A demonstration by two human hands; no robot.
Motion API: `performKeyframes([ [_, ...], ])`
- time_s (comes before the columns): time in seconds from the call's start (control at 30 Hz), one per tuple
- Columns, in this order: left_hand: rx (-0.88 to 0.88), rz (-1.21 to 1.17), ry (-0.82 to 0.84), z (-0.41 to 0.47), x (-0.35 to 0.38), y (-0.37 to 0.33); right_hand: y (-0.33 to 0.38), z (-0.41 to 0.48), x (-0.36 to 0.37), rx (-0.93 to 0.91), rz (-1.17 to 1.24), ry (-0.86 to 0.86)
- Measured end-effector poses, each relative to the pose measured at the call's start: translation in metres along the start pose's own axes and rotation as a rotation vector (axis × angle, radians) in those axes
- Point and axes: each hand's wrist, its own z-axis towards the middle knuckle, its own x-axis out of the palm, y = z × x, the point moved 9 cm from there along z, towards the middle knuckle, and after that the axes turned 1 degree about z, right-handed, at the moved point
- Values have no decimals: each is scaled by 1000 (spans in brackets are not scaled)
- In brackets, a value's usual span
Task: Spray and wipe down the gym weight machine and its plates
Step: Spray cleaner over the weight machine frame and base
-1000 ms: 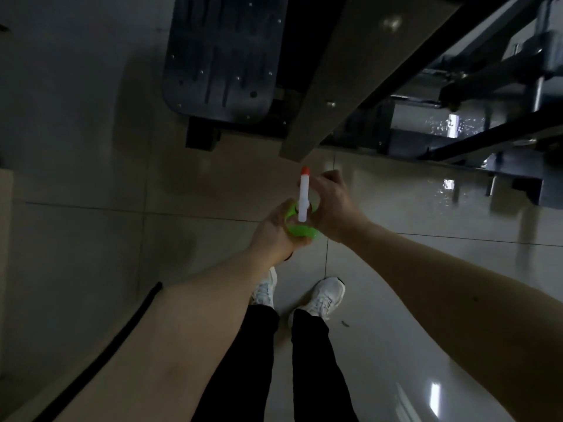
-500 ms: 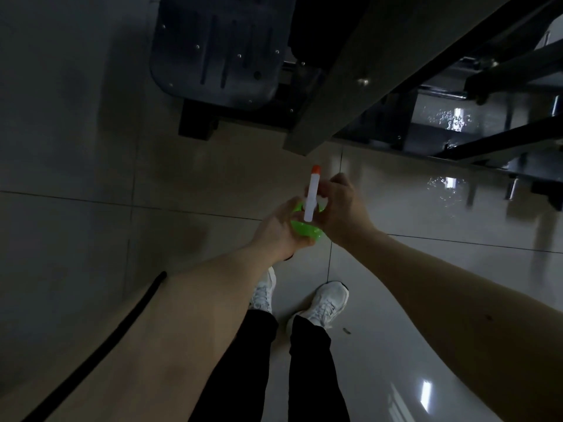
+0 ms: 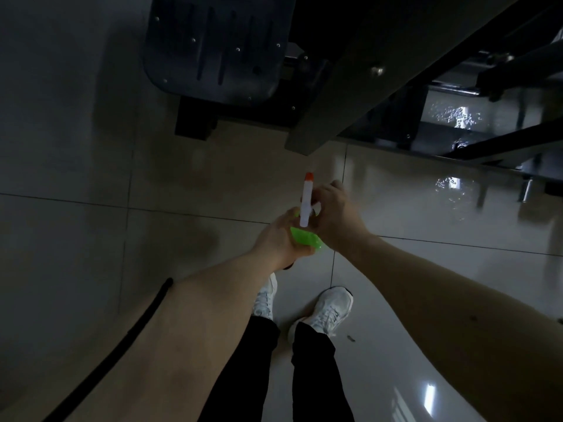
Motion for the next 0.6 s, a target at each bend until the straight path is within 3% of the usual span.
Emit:
performKeyframes([
  [0.4,21,-55,1,19,30,27,-21,-5,35,-30,-16,-97],
  [0.6,-50,-93,-43,-46,15,6,25,-49,-24,4,-18,-22],
])
